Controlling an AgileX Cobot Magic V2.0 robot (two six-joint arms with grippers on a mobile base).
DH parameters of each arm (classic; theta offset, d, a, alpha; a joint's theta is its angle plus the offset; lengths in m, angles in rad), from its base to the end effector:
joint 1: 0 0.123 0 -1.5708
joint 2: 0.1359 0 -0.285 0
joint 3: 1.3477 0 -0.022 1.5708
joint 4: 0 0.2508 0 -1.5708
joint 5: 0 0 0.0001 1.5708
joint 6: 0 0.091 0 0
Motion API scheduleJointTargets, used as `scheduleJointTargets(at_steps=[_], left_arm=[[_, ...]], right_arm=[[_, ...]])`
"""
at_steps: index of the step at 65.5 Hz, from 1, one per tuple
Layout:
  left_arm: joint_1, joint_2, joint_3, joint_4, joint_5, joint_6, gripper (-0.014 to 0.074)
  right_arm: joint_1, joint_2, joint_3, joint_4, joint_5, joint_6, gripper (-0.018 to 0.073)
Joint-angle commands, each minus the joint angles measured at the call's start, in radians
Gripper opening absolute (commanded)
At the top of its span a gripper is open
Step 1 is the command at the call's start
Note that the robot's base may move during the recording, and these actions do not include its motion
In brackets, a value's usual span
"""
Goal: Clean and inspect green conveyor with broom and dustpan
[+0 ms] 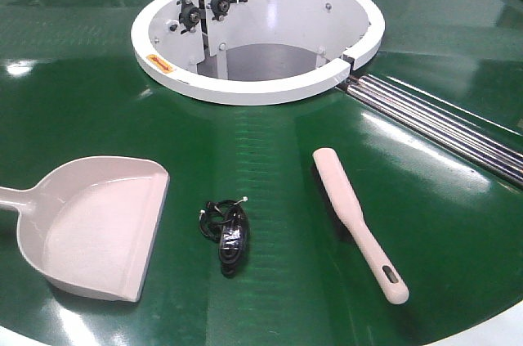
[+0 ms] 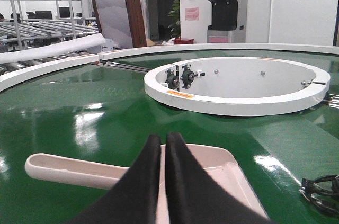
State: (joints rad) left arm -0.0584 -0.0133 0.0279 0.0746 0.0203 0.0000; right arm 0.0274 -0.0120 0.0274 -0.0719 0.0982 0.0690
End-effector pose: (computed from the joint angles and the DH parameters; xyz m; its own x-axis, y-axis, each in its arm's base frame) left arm 0.0565 -0.0032 0.2026 0.0563 0.0713 -0.9959 0.0528 0.9958 0.0743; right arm 0.0567 0.0009 0.1957 -0.0261 -0.0033 -0.9997 -0.0204 0.9998 -0.0027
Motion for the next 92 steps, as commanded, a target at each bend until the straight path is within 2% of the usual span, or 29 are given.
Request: scheduleJointTargets(at_steps=[1, 71, 81, 92], left_arm=[[0.002, 0.007, 0.009, -0.002, -0.078, -0.006, -0.0006], [0.002, 0.007, 0.009, -0.002, -0.082, -0.006, -0.0006], [0.002, 0.007, 0.009, -0.001, -0.112, 0.0, -0.0006], [0.002, 0.007, -0.073, -0.031, -0.148, -0.006, -0.0006]], right_arm=[[-0.005, -0.01, 0.004, -0.003, -0.074, -0.011, -0.0009], [-0.005, -0.01, 0.004, -0.003, -0.074, -0.011, -0.0009], [-0.005, -0.01, 0.004, -0.003, -0.074, -0.011, -0.0009], [-0.005, -0.01, 0.004, -0.003, -0.074, -0.011, -0.0009]])
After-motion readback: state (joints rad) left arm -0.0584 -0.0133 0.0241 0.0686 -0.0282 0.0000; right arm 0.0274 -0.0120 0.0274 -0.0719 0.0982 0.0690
